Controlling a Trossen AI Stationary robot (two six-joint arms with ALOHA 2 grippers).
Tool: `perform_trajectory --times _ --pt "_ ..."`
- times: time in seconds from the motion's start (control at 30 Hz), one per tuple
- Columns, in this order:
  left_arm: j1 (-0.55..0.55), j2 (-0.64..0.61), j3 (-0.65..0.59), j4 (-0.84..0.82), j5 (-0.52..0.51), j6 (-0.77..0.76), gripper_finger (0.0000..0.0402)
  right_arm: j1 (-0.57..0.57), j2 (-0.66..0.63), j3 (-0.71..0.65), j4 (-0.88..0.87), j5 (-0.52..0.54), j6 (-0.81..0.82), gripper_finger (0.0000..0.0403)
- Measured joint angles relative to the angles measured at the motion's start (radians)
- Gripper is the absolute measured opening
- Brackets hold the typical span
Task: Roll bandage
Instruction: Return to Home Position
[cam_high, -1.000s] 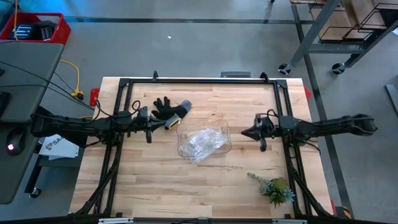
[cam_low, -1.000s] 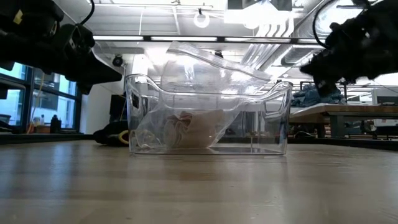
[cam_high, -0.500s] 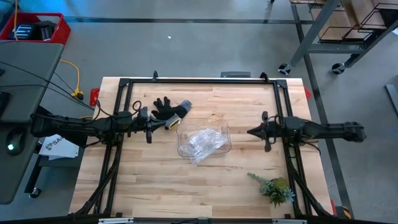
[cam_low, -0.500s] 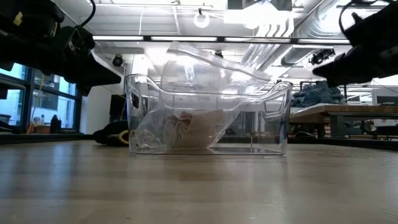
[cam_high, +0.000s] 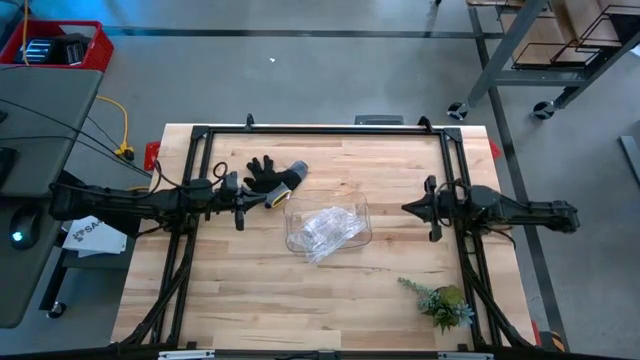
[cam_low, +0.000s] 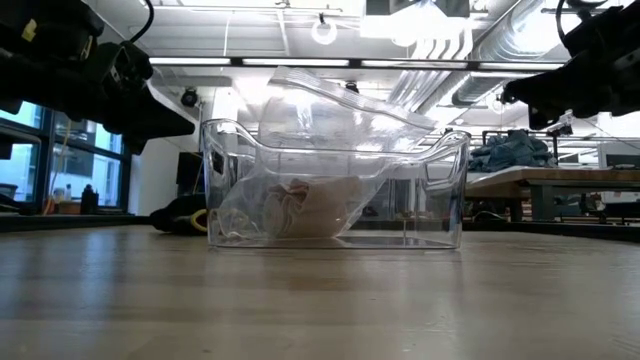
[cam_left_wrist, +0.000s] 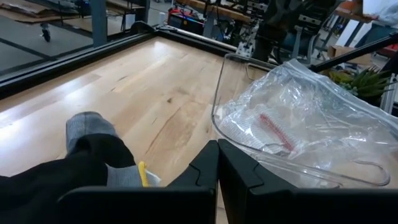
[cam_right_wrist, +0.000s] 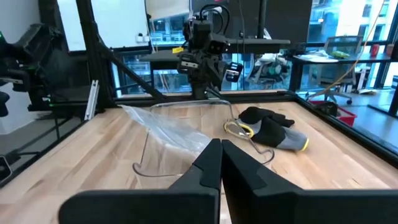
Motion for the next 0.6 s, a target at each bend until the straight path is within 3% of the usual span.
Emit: perform_trajectory --times 0.6 --pt "-0.012 -0.038 0.0 -0.055 -0.005 0.0 0.0001 0.0 -0.001 0.0 0.0 0.0 0.017 0.0"
